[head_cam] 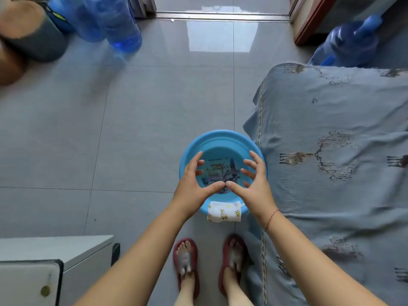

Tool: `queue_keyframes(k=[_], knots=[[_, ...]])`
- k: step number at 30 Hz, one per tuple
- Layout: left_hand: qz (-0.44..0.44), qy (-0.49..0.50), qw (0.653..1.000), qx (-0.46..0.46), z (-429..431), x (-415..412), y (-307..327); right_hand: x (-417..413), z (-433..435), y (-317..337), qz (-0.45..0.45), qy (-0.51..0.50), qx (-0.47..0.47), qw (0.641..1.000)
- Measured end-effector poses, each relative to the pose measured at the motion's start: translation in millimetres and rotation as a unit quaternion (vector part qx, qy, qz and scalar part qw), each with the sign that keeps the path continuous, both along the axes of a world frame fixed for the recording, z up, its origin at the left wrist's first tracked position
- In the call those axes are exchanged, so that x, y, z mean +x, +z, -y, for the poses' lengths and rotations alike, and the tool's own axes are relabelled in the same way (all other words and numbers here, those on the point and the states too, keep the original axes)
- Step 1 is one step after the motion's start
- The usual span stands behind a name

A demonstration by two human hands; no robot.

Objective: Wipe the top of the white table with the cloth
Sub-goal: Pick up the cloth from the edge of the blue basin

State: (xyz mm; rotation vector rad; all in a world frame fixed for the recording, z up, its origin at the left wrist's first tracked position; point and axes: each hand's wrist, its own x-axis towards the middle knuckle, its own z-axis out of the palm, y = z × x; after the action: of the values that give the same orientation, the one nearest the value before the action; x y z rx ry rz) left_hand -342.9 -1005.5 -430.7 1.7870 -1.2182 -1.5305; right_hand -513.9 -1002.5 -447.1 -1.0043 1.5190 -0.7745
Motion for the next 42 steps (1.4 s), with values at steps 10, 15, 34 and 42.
queue_keyframes(k=[10, 15, 34, 42], knots=[[0.026, -0.003, 0.996, 0.082, -50.4, -17.4, -136.6, -12.2, -51.4, -142.0, -0.042, -0.035, 0.089, 0.995], [0.083, 0.015, 0.992, 0.091, -71.9, -20.3, -179.6, -20.3, -72.8, -177.2, -0.117, -0.105, 0.120, 0.980], [0.013, 0.186, 0.933, 0.308, -99.8, -39.5, -256.3, -21.2, -110.1, -236.8, -0.109, -0.159, 0.264, 0.945], [0.082, 0.046, 0.959, 0.266, -88.9, -37.7, -223.4, -21.3, -103.3, -205.0, -0.055, -0.155, 0.245, 0.956]])
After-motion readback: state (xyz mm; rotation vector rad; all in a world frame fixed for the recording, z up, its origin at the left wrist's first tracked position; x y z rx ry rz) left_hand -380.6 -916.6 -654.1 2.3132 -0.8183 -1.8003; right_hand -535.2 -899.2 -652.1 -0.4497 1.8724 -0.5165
